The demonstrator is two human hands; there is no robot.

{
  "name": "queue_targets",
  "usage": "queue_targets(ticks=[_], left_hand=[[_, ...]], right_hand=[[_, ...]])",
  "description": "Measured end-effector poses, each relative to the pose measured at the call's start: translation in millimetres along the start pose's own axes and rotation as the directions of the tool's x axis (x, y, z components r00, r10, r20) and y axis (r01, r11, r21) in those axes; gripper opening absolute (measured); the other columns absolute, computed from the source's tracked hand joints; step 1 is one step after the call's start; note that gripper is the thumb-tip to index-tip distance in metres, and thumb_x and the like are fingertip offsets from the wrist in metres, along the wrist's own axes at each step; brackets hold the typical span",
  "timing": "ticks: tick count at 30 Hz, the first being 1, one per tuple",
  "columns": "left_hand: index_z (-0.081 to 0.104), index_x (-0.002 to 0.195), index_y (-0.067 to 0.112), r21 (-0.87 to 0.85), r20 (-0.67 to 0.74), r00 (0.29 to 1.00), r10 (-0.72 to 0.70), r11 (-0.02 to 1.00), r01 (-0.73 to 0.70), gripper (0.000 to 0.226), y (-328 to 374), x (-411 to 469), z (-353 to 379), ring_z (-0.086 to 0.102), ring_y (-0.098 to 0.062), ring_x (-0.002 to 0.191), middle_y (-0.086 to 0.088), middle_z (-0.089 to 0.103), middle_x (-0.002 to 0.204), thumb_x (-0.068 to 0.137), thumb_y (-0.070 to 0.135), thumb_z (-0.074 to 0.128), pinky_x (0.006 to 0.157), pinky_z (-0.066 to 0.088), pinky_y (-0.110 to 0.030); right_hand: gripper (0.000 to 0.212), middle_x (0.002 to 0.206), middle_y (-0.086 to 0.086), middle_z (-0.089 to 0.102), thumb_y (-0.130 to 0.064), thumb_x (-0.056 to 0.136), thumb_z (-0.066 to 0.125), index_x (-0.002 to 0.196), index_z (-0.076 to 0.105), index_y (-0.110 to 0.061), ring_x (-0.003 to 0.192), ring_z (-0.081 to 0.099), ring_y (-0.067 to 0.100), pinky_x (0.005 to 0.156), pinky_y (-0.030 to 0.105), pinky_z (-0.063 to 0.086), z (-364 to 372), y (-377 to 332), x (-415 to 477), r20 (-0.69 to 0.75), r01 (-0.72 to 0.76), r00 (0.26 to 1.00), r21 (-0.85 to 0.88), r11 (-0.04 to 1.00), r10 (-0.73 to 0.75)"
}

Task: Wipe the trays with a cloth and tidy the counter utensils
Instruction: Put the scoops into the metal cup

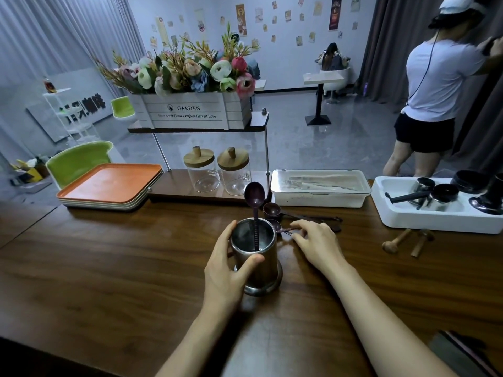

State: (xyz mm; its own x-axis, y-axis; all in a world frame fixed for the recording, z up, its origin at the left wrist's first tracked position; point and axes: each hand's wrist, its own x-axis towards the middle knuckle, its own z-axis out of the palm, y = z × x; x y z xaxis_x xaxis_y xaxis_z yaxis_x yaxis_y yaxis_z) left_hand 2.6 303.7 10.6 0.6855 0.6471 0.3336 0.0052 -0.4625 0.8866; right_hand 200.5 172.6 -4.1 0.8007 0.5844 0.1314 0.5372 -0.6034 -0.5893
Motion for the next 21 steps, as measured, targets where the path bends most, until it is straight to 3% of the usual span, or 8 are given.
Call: queue_targets(ticks=[5, 10, 13, 17, 21], left_hand=[[0.047, 0.149, 0.033, -0.005, 0.001, 1.0, 0.0, 1.0, 0.0, 0.088, 0.7, -0.2, 0.2, 0.053, 0.007, 0.127, 0.029, 0.054, 0.139, 0.071, 0.062, 0.072, 0.096, 0.043, -0.007], [0.047, 0.149, 0.034, -0.003, 0.004, 1.0, -0.009, 1.0, 0.009, 0.087, 2.6, -0.9, -0.4, 0.055, 0.007, 0.125, 0.026, 0.056, 0.139, 0.071, 0.063, 0.073, 0.094, 0.043, -0.006], [0.047, 0.149, 0.035, -0.011, 0.007, 1.0, -0.012, 1.0, 0.012, 0.087, 3.6, -1.1, -0.2, 0.054, 0.008, 0.125, 0.03, 0.056, 0.137, 0.071, 0.063, 0.073, 0.092, 0.043, -0.005], [0.047, 0.149, 0.033, -0.016, 0.01, 1.0, -0.007, 1.0, 0.007, 0.088, 3.4, -1.0, -1.2, 0.054, 0.009, 0.124, 0.033, 0.056, 0.135, 0.071, 0.063, 0.074, 0.089, 0.043, -0.004], [0.048, 0.146, 0.036, 0.01, 0.006, 1.0, -0.013, 1.0, 0.012, 0.087, 5.0, -0.1, -0.3, 0.056, 0.011, 0.119, 0.025, 0.06, 0.133, 0.068, 0.064, 0.075, 0.089, 0.043, -0.004]], right_hand=[[0.032, 0.115, -0.001, 0.069, -0.034, 0.1, 0.052, 0.13, 0.064, -0.03, 0.117, 0.051, 0.026, 0.094, 0.041, 0.046, 1.4, -1.3, 5.5, 0.004, 0.006, 1.0, -0.054, 0.999, -0.006], [0.014, 0.091, -0.009, 0.057, -0.032, 0.097, 0.058, 0.1, 0.072, -0.031, 0.1, 0.047, 0.02, 0.074, 0.032, 0.039, -2.0, -3.3, 7.2, -0.02, 0.024, 0.999, -0.097, 0.995, -0.026], [0.008, 0.09, -0.011, 0.053, -0.032, 0.093, 0.064, 0.088, 0.071, -0.032, 0.097, 0.045, 0.019, 0.074, 0.032, 0.04, -4.0, -4.6, 7.6, -0.031, 0.017, 0.999, -0.073, 0.997, -0.02], [0.008, 0.088, -0.014, 0.064, -0.034, 0.092, 0.065, 0.085, 0.069, -0.033, 0.093, 0.053, 0.015, 0.075, 0.033, 0.041, -15.5, -6.8, 5.3, -0.037, -0.045, 0.998, 0.084, 0.995, 0.048], [0.003, 0.081, -0.007, 0.07, -0.027, 0.088, 0.071, 0.087, 0.07, -0.029, 0.083, 0.064, 0.011, 0.072, 0.028, 0.045, -31.3, -15.9, 5.1, -0.033, -0.088, 0.993, 0.407, 0.909, 0.11]])
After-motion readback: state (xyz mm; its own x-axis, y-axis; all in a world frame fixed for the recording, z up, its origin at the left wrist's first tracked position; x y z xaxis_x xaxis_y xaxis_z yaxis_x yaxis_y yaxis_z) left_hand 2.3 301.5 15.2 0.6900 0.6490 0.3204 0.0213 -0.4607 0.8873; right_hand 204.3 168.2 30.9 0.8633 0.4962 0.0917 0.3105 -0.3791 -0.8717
